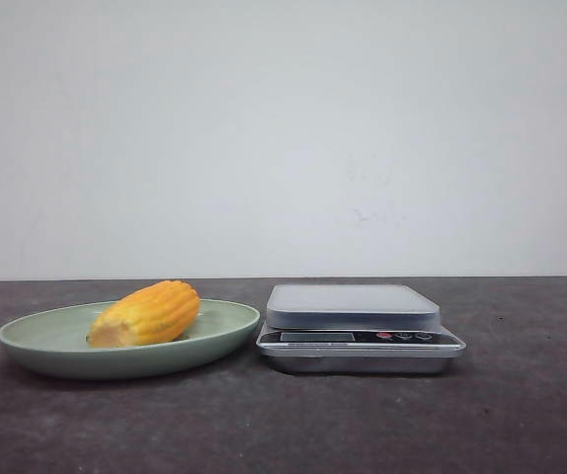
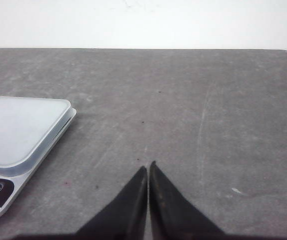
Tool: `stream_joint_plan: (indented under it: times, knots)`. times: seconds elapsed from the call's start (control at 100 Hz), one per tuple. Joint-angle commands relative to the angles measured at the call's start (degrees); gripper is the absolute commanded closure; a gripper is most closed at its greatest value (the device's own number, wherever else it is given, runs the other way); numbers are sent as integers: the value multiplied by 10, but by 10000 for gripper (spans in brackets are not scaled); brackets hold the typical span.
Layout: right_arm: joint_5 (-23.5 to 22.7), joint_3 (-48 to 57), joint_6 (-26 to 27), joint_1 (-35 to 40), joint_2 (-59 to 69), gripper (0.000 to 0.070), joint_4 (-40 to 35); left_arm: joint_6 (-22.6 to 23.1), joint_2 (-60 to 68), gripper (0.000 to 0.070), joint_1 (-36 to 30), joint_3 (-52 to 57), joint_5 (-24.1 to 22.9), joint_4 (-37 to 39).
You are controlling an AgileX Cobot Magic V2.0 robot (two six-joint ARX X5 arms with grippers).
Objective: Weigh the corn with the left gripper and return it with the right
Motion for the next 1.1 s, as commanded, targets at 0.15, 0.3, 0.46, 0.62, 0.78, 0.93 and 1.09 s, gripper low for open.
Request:
stream_joint_plan:
  times: [0.15, 0.3, 0.46, 0.62, 0.78, 0.93, 1.09]
  knots:
    - [0, -1, -4, 0, 0, 700, 6, -3, -1, 700, 1, -10, 1, -2]
    - [0, -1, -4, 0, 0, 700, 6, -3, -1, 700, 1, -10, 1, -2]
    - [0, -1, -4, 0, 0, 700, 6, -3, -1, 700, 1, -10, 1, -2]
    - [0, -1, -4, 0, 0, 700, 6, -3, -1, 700, 1, -10, 1, -2]
    - [0, -1, -4, 0, 0, 700, 6, -3, -1, 700, 1, -10, 0, -2]
    - [3, -1, -4, 0, 0, 700, 7, -3, -1, 700, 1, -10, 0, -2]
    - [-20, -1, 1, 3, 0, 700, 39, -3, -1, 700, 1, -10, 1, -2]
